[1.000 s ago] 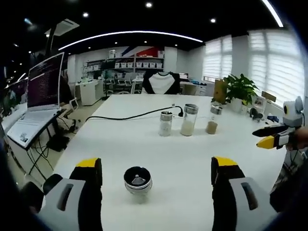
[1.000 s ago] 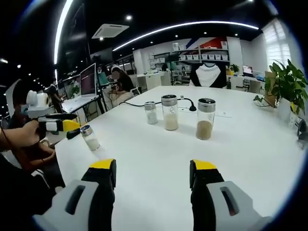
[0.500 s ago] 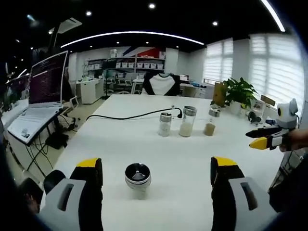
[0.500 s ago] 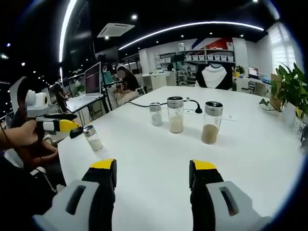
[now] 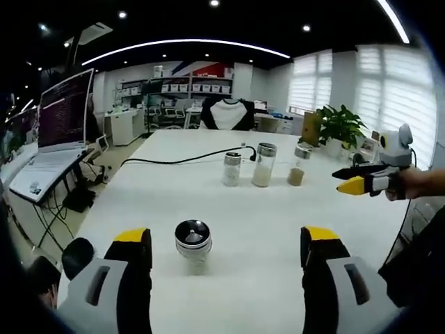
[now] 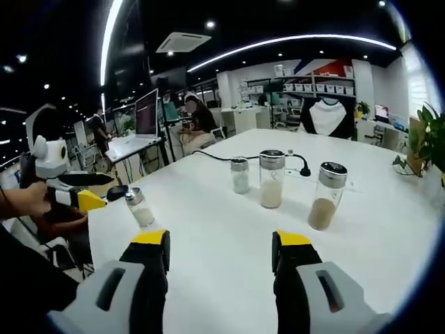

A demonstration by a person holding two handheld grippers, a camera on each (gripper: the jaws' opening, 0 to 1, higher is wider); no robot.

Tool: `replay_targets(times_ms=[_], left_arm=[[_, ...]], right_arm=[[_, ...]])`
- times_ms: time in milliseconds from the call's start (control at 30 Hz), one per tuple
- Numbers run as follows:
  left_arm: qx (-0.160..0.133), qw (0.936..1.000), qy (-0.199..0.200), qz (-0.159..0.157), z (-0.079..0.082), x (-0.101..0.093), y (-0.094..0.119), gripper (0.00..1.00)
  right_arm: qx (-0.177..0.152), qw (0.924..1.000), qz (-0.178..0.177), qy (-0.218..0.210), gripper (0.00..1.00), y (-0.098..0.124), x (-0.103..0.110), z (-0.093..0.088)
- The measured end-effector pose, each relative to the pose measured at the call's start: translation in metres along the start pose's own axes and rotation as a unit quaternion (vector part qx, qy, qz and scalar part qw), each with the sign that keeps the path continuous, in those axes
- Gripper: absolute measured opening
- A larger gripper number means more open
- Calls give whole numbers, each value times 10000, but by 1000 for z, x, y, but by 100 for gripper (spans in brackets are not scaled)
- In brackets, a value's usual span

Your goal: Rotate the seasoning bottle until the label or dispensing opening points toward the visible target arrow and the bottle remains upright within the marked orientation range

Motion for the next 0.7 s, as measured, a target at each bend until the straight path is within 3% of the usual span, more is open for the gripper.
replay_targets(times_ms=[200, 500, 700], left_arm=[[-186, 9996, 161, 129, 6, 0, 6, 93], [-76, 9998, 65, 162, 7, -4, 7, 91], [-154, 9995, 132, 258, 8, 1, 6, 87]], right_arm=[[7, 9998, 170, 124, 58, -13, 1, 11], [116, 9985, 358, 389, 57, -37, 2, 32], [138, 9973, 451, 569, 56, -57, -1, 51]])
Point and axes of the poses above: the point that each gripper's makers call its tool centre point, and the gripper's own axes: y roughly backward along the fingers, x roughly to its left, z roughly out of its top, the point moved 10 cm from there along y, roughly backward along the fingers, and after that the axes turned 5 degrees about -y, right-handed, at the moved point
